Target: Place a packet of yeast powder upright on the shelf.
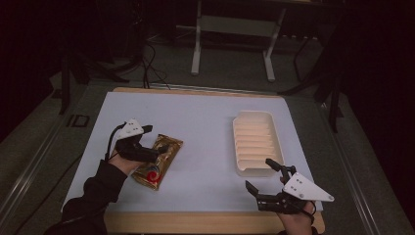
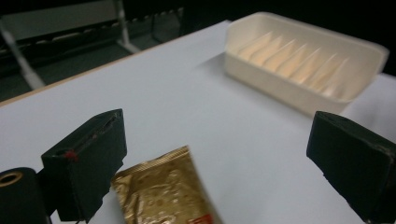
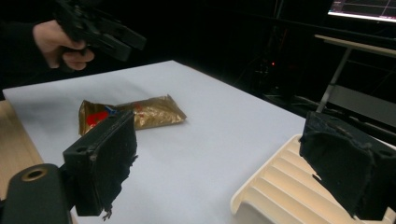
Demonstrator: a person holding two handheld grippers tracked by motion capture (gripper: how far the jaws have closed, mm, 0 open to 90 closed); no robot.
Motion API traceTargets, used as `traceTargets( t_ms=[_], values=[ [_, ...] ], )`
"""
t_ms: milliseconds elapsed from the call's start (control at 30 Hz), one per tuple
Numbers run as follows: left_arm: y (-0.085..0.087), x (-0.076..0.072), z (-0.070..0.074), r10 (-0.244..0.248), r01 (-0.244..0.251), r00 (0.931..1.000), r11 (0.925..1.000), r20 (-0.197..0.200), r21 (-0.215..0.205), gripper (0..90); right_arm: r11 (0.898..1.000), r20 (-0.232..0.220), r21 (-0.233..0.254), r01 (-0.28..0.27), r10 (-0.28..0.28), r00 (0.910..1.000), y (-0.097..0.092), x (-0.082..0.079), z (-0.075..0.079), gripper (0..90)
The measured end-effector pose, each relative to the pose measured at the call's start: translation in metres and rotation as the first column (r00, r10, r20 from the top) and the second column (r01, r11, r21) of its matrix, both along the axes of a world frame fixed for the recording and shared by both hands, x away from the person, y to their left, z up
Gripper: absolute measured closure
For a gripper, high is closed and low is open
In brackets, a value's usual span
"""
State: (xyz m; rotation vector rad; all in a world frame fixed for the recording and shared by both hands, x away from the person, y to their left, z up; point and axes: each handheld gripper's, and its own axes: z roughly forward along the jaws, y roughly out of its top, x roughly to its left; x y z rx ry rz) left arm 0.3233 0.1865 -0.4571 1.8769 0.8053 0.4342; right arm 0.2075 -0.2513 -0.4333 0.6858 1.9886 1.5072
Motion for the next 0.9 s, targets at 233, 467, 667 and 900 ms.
traceTargets(
  t_ms=[233, 467, 667, 900],
  values=[
    [-0.001, 0.018, -0.018, 0.011, -0.011, 0.9980, 0.9999, -0.061, 0.008, 9.1, 1.000, -0.007, 0.008, -0.002, 0.002, 1.0000, -0.001, 0.000, -0.001, 11.1],
    [0.001, 0.036, -0.032, 0.047, -0.046, 0.9943, 0.9988, -0.096, 0.013, 11.7, 1.000, -0.011, 0.003, -0.007, 0.008, 0.9999, 0.000, 0.000, -0.002, 11.9],
    [0.002, 0.051, -0.045, 0.064, -0.061, 0.9870, 0.9978, -0.148, 0.025, 15.2, 1.000, -0.013, -0.003, -0.013, 0.012, 0.9998, 0.000, 0.000, -0.002, 12.0],
    [0.008, 0.062, -0.058, 0.106, -0.103, 0.9746, 0.9944, -0.198, 0.022, 19.5, 1.000, -0.019, -0.007, -0.019, 0.019, 0.9997, 0.001, 0.000, -0.004, 12.0]
  ],
)
